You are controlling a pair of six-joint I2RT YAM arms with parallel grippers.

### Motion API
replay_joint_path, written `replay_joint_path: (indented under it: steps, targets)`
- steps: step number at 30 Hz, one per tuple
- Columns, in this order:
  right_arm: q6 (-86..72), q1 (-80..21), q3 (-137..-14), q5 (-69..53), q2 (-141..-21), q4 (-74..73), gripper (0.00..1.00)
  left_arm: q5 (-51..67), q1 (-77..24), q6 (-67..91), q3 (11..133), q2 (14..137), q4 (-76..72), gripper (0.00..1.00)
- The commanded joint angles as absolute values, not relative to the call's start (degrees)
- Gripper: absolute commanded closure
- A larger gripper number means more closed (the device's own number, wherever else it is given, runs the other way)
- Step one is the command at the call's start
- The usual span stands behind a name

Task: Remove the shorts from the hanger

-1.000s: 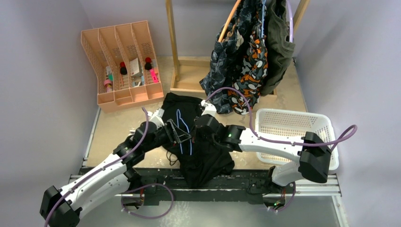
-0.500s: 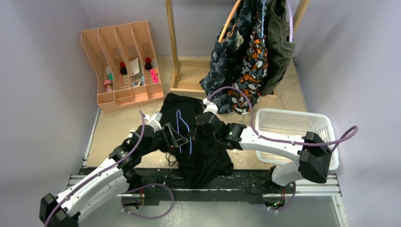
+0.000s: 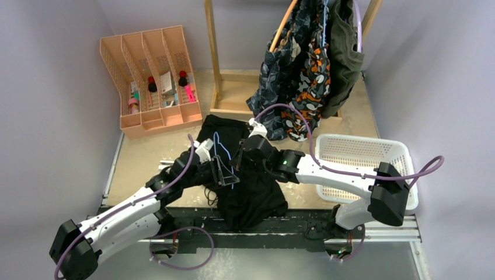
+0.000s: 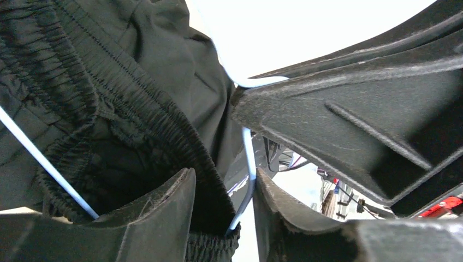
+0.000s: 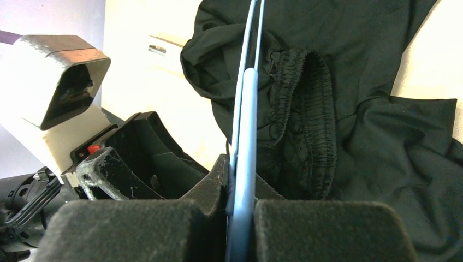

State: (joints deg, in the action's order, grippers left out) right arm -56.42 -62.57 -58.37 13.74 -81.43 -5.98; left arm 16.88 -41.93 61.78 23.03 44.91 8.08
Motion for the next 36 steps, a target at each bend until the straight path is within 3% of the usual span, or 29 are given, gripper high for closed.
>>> replay_joint_path:
  steps: [1, 5, 8, 9, 13, 18, 21, 27, 36]
  targets:
    - [-56.3, -62.32, -61.52, 12.19, -81.32, -3.01, 1.0, 16.37, -42.18, 62.13, 22.99, 44.48, 3.41, 0.62]
    - [-55.57, -62.3, -61.63, 12.08, -81.27, -2.69, 1.0, 17.02, -42.15, 65.4, 21.32, 43.5, -2.36, 0.8]
    - [-54.39, -62.23, -61.84, 11.89, -80.6, -2.08, 1.0, 17.08, -42.13, 65.78, 21.55, 43.23, -3.47, 0.98]
    - [-54.0, -62.28, -62.05, 11.8, -80.24, -2.04, 1.0, 16.67, -42.11, 65.66, 21.84, 42.95, -2.92, 1.0]
    - [-51.81, -62.25, -62.97, 10.29, -79.27, -2.82, 0.99, 14.64, -42.19, 65.15, 22.92, 42.08, -0.09, 1.0]
    - [-48.22, -62.24, -59.77, 7.34, -73.97, 2.1, 0.55, 7.32, -42.18, 62.52, 26.7, 40.72, 8.9, 1.0]
    - [-47.53, -62.23, -57.59, 7.76, -70.4, 1.67, 0.43, 2.77, -42.09, 61.83, 29.09, 40.31, 10.95, 1.0]
    - [-47.72, -62.32, -49.65, 6.17, -62.94, 0.2, 0.36, -1.91, -42.05, 60.13, 33.47, 42.98, 13.84, 1.0]
    - [-46.46, -66.1, -35.09, -13.28, -59.6, 11.14, 0.37, -1.41, -42.09, 62.11, 31.25, 44.31, 11.9, 1.0]
